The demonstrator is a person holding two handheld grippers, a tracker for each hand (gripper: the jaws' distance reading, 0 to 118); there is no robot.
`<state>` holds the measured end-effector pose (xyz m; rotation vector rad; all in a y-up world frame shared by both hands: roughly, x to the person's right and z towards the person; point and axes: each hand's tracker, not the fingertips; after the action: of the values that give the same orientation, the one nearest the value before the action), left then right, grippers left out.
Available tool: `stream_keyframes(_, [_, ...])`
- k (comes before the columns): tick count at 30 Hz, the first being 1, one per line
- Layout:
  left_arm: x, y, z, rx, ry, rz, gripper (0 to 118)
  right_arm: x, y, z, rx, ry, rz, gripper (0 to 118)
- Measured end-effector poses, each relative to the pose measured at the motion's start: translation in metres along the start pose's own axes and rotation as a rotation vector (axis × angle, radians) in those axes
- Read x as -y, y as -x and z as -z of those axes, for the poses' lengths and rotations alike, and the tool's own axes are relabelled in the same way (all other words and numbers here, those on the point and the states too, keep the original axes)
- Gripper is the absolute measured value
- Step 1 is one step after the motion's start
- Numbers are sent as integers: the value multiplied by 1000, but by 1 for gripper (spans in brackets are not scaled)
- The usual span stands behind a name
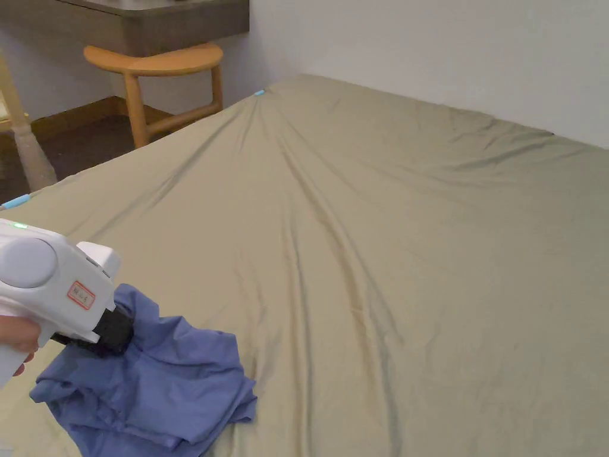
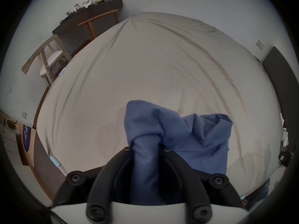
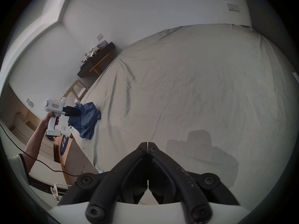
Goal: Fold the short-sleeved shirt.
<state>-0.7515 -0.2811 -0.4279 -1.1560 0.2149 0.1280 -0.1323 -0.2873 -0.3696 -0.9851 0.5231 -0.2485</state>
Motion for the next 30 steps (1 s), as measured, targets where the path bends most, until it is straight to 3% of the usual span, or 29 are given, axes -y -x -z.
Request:
stream_keyframes(6, [-3,5,22,-86,4,17,26,-4,1,3,14,-6,3,1])
stream_keyframes(10, [22,-1,43,-364,-60,132,97,-4,1,4,-8,-11,3,1])
stream_keyframes(11, [31,0,45,-430,-77,186,104,-3,1,4,-17,-11,0,1])
stream_keyframes(12, [38,5,43,-412,-76,180,102,-2,1,3,-27,-11,-4,1])
stream_keyframes(15, [47,16,5,-388,-133,62,72,3,2,-3,-48,-25,-15,1])
stream_keyframes(18, [55,12,-61,-447,-364,-38,6,5,0,-12,-74,-48,-11,1])
stream_keyframes(19, [58,8,-78,-443,-404,-46,0,7,-1,-15,-79,-60,-12,1])
stream_keyframes(23, [81,-42,-156,-272,-606,-72,0,12,-3,-43,-20,-182,-71,1])
stream_keyframes(27, [110,-125,-200,-75,-869,-95,0,16,-13,-91,132,-382,-129,1])
stream_keyframes(30, [126,-198,-205,-106,-984,-44,0,20,-24,-128,281,-528,-187,1])
